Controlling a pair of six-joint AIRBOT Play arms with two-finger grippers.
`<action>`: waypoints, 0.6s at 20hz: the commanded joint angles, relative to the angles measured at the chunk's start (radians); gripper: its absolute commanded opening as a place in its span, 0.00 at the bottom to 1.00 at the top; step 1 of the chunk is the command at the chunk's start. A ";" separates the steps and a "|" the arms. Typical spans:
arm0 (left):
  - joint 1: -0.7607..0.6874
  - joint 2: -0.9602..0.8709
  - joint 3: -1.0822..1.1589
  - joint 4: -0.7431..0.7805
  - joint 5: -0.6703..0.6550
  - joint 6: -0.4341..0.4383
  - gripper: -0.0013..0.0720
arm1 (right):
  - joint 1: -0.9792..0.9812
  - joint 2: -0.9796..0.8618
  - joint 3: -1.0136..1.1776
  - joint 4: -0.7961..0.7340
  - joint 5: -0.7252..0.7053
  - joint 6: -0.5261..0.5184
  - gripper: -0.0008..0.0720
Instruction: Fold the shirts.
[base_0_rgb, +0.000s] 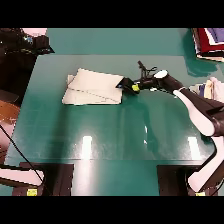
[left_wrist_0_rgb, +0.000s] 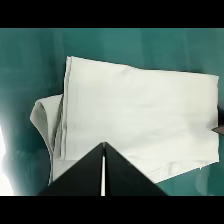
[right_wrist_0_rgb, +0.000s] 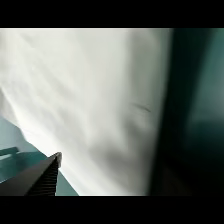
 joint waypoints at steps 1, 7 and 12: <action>0.001 0.001 -0.016 -0.006 -0.002 0.000 0.06 | 0.054 -0.115 0.132 0.079 -0.008 0.005 0.80; 0.000 0.001 -0.016 -0.028 -0.027 0.000 0.06 | 0.071 -0.159 0.286 0.075 0.018 -0.012 0.03; -0.002 0.001 -0.016 -0.106 -0.051 0.001 0.06 | -0.110 0.082 0.271 -0.187 0.114 0.084 0.03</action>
